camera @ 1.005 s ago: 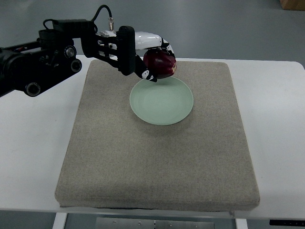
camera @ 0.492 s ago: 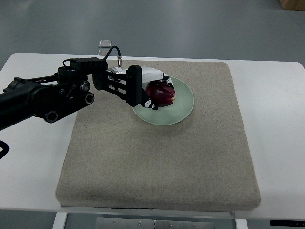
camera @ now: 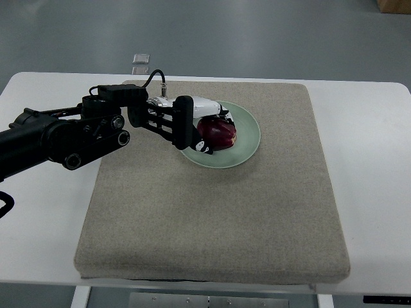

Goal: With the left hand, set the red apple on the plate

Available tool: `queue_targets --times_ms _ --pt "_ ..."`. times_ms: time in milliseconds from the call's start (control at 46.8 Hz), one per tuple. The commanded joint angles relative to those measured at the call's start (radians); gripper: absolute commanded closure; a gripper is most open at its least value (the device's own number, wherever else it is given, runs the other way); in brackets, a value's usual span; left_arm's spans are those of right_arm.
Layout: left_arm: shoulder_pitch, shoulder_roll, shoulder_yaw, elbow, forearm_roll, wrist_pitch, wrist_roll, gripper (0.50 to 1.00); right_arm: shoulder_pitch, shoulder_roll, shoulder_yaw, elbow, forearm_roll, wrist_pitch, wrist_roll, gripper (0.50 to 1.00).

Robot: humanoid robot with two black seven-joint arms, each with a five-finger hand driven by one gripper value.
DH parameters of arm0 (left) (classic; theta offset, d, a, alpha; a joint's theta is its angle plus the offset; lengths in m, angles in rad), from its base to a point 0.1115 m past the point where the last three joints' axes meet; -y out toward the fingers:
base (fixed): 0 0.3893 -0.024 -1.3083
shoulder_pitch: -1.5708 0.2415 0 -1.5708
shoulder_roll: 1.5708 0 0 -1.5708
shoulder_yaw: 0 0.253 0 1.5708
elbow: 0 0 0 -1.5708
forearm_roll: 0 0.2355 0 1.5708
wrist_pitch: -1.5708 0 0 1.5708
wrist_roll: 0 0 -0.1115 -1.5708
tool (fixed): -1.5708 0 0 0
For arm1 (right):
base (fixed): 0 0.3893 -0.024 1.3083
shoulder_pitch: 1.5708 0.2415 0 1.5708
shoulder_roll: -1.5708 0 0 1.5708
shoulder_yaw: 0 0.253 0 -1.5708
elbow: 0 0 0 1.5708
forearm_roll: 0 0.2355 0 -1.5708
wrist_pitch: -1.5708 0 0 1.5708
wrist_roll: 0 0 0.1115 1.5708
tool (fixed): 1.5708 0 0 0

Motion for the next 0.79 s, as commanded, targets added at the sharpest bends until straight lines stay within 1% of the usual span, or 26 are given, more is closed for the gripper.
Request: queue_targets --times_ms 0,86,385,513,663,770 --pt "0.0 0.001 -0.002 0.0 -0.011 0.0 0.0 0.545 0.0 0.0 0.0 0.0 0.0 0.0 0.0 0.568" --pt "0.0 0.006 -0.002 -0.001 -0.015 -0.002 0.0 0.506 0.0 0.0 0.0 0.0 0.0 0.0 0.0 0.568" --pt "-0.017 0.034 -0.017 -0.01 -0.047 -0.003 0.0 0.504 0.0 0.0 0.0 0.0 0.0 0.0 0.0 0.568" --pt "-0.04 0.057 -0.02 -0.007 -0.207 -0.003 0.0 0.504 0.0 0.0 0.0 0.0 0.0 0.0 0.0 0.568" --pt "-0.06 0.11 -0.02 -0.006 -0.452 -0.005 0.0 0.504 0.0 0.0 0.0 0.0 0.0 0.0 0.0 0.568" --pt "-0.081 0.147 -0.02 -0.003 -0.564 -0.008 0.0 0.504 0.0 0.0 0.0 0.0 0.0 0.0 0.0 0.568"
